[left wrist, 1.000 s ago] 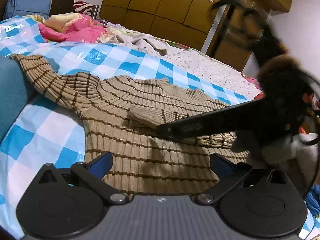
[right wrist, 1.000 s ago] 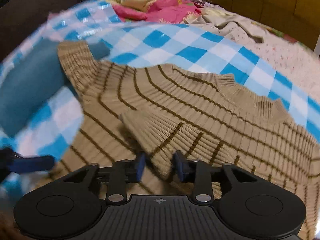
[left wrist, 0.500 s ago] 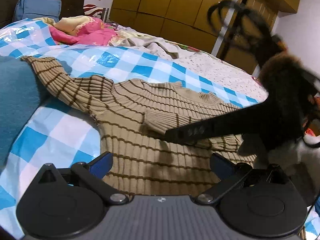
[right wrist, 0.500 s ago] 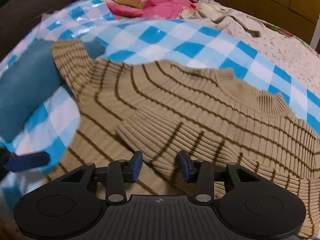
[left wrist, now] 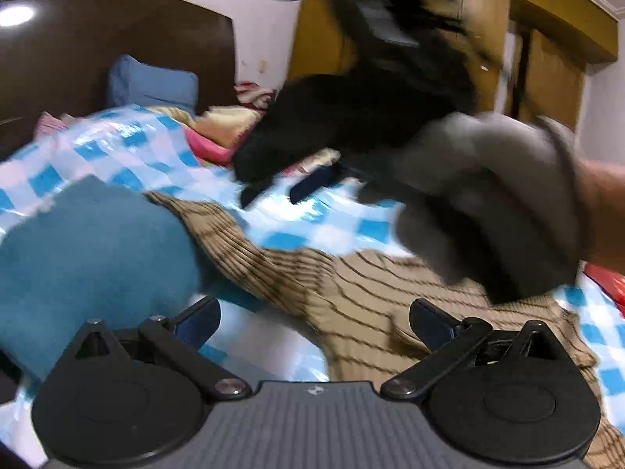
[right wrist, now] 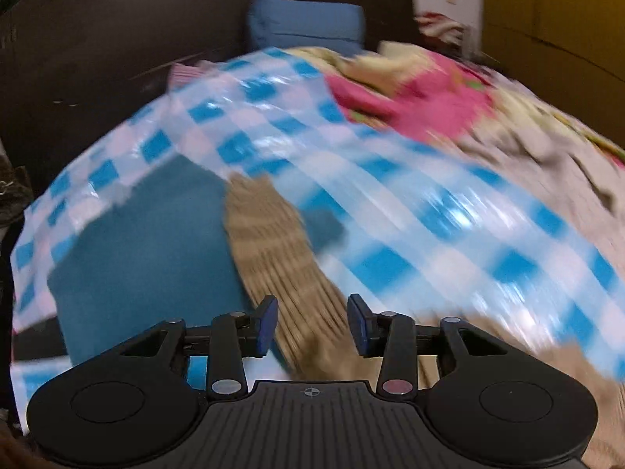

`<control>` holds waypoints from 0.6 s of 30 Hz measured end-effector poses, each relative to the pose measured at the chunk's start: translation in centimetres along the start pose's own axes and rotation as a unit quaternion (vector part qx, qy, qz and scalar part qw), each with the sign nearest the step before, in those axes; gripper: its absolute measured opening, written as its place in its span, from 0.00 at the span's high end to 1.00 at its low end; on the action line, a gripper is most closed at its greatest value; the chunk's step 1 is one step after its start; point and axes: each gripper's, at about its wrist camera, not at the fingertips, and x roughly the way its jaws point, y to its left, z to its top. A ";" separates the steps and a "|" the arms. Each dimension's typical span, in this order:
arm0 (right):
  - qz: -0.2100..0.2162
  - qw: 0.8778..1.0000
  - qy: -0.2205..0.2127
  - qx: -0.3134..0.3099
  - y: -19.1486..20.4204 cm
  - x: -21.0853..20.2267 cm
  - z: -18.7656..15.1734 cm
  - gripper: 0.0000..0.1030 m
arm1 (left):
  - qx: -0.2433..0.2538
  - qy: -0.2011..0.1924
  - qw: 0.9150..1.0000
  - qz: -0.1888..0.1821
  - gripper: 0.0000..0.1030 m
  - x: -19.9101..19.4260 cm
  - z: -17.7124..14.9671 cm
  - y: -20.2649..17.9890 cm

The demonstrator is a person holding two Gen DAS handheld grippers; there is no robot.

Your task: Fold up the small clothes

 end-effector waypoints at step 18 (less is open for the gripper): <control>-0.012 0.998 0.052 -0.032 7.0 12.7 7.4 0.75 | -0.083 0.011 0.996 0.013 0.00 1.7 -0.9 4.1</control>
